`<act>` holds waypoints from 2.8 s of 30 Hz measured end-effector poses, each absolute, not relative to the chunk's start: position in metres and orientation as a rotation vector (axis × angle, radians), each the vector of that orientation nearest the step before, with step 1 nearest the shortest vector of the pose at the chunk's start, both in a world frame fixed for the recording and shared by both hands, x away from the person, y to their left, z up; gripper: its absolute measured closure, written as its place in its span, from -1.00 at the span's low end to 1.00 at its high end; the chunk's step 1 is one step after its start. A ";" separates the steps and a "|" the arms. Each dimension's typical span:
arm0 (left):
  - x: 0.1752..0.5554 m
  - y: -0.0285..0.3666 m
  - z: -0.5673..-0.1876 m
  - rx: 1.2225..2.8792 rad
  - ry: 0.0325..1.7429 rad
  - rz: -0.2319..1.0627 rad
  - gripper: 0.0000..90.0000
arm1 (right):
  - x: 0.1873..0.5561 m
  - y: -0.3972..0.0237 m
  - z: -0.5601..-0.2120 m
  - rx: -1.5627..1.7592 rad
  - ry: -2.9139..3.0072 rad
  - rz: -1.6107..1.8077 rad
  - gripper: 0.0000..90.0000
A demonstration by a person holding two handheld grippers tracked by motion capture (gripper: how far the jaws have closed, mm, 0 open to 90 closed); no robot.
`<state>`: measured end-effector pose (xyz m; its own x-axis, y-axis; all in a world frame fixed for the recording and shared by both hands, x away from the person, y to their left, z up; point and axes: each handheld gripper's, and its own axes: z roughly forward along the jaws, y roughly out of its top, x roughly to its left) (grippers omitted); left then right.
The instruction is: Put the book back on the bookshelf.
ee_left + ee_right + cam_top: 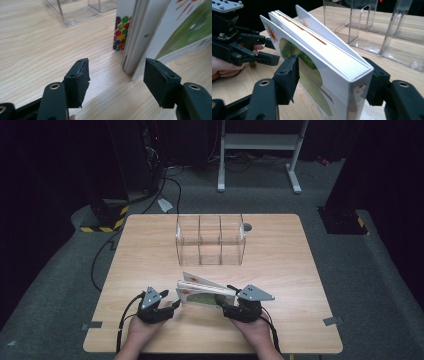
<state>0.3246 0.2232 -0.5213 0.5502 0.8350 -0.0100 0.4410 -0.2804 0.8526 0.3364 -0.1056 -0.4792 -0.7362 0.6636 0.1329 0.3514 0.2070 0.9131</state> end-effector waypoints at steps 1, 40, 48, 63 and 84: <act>0.325 0.224 -0.522 1.908 1.047 0.568 -0.18 | 0.337 -0.106 -0.479 0.957 2.197 1.539 -0.17; 0.333 0.214 -0.527 2.080 1.127 0.645 -0.49 | 0.331 -0.105 -0.479 0.857 2.235 1.507 0.16; 0.338 0.216 -0.527 2.071 1.149 0.604 -0.53 | 0.329 -0.108 -0.480 0.830 2.257 1.539 0.40; 0.353 0.255 -0.523 1.994 1.245 0.648 -0.50 | 0.322 -0.105 -0.479 0.821 2.196 1.494 0.65; 0.359 0.269 -0.529 1.983 1.333 0.608 -0.54 | 0.316 -0.145 -0.469 0.975 2.039 1.413 0.66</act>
